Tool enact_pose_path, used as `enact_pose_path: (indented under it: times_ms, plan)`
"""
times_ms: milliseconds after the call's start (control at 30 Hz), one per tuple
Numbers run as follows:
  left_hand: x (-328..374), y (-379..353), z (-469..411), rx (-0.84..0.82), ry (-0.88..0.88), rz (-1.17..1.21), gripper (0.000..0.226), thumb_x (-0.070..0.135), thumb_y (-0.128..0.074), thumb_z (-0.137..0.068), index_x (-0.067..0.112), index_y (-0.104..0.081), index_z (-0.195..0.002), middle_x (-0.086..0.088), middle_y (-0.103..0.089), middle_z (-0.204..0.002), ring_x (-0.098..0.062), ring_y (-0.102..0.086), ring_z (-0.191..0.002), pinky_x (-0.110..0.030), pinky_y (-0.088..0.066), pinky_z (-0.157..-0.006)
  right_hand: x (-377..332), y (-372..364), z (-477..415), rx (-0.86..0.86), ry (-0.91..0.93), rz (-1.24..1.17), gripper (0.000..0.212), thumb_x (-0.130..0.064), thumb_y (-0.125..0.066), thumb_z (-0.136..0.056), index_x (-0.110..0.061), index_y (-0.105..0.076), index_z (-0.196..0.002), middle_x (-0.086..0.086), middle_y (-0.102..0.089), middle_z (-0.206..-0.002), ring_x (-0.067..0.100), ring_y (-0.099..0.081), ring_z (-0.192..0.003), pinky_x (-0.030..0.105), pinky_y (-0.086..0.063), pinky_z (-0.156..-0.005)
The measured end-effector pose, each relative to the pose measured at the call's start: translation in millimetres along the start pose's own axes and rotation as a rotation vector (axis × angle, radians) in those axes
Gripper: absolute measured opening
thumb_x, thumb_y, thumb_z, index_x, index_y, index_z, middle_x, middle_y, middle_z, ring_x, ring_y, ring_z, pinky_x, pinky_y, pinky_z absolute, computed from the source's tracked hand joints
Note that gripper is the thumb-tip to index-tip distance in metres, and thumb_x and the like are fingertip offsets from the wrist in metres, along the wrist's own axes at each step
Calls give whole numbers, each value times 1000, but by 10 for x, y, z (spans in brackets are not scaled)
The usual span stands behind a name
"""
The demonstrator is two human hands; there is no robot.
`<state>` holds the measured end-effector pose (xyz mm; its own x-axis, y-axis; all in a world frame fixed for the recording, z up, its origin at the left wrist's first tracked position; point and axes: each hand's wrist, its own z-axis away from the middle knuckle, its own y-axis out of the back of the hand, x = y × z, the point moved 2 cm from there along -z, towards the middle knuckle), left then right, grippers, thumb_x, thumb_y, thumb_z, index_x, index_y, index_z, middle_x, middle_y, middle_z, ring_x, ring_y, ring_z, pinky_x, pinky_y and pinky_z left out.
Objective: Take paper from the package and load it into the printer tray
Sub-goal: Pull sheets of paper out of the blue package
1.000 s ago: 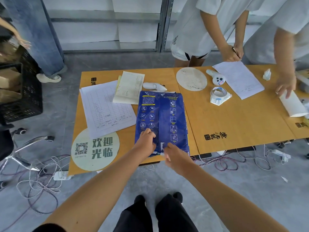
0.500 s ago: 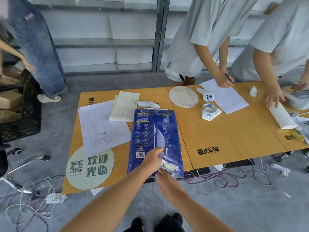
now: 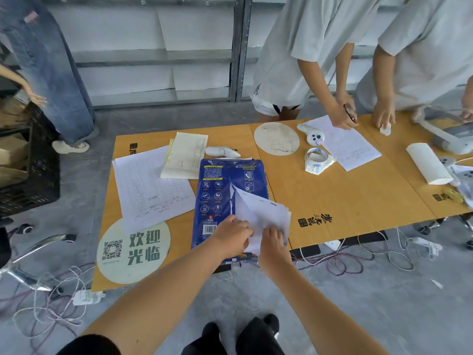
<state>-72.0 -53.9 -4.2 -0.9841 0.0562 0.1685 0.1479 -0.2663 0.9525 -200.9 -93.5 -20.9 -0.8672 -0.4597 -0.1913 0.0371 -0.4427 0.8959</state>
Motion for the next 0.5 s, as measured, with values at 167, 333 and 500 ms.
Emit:
enact_pose_path:
  times_ms: [167,333,500]
  plan:
    - [-99,133,54,-17,8,-212,40,30,-38,-91,8,-72,-92,-9,-68,-87,-24,-48,-89,-37,-33,-87,36,77,-45,4,-66,-20,59,-7,-60,-87,-2,-36,-140,11,-37,-143,29,-39,-131,37,-47,-98]
    - [-344,308,148,-128,221,-258,27,22,-50,-91,6,-68,-103,-11,-69,-103,-25,-50,-104,-35,-35,-96,63,113,-72,-24,-128,-153,36,-2,-46,-92,-2,-49,-129,14,-57,-126,34,-59,-110,37,-50,-76]
    - [-691,286,265,-214,429,-176,42,20,-63,-86,6,-56,-124,-11,-57,-125,-27,-42,-121,-23,-37,-94,154,150,-97,7,-146,-209,33,-7,-40,-96,-6,-57,-123,13,-60,-123,32,-62,-101,35,-52,-72]
